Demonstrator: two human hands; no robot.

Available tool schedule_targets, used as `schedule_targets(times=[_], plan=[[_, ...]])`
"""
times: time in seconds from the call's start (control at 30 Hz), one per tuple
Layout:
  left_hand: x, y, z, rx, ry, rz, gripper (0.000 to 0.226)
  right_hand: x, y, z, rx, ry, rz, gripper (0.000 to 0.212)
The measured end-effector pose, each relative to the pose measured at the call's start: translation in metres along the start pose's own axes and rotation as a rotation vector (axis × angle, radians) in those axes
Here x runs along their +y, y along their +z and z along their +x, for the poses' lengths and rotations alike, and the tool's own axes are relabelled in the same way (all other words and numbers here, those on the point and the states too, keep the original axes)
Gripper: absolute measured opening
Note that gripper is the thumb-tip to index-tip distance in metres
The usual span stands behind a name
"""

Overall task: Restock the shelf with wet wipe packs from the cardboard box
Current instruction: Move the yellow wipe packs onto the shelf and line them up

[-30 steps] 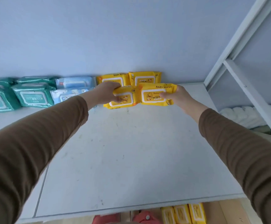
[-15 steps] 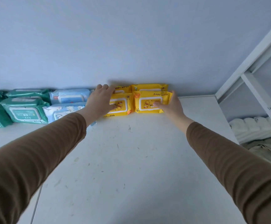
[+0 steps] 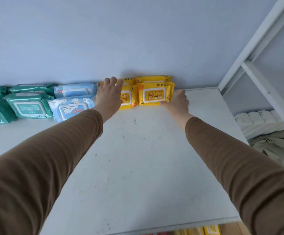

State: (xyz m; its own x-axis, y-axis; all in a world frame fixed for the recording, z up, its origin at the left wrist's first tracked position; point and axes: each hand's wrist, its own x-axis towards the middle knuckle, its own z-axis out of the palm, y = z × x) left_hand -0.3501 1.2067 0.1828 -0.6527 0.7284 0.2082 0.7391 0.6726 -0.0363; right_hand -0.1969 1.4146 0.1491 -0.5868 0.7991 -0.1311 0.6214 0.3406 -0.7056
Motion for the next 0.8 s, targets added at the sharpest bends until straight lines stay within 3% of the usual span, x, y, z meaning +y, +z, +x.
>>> schedule_targets(times=[0.3, 0.5, 0.67, 0.8], plan=[[0.064, -0.034, -0.137, -0.063, 0.086, -0.226, 0.049, 0.061, -0.055, -0.182, -0.032, -0.266, -0.134, 0.042], [0.132, -0.056, -0.262, -0.076, 0.178, -0.382, 0.043, 0.131, -0.1, -0.314, -0.015, -0.371, -0.163, 0.033], [0.203, -0.054, -0.344, -0.057, 0.29, -0.505, 0.04, 0.209, -0.132, -0.39, 0.022, -0.344, -0.116, 0.023], [0.268, -0.015, -0.39, -0.137, 0.383, -0.573, 0.039, 0.297, -0.142, -0.414, -0.049, -0.183, -0.071, 0.017]])
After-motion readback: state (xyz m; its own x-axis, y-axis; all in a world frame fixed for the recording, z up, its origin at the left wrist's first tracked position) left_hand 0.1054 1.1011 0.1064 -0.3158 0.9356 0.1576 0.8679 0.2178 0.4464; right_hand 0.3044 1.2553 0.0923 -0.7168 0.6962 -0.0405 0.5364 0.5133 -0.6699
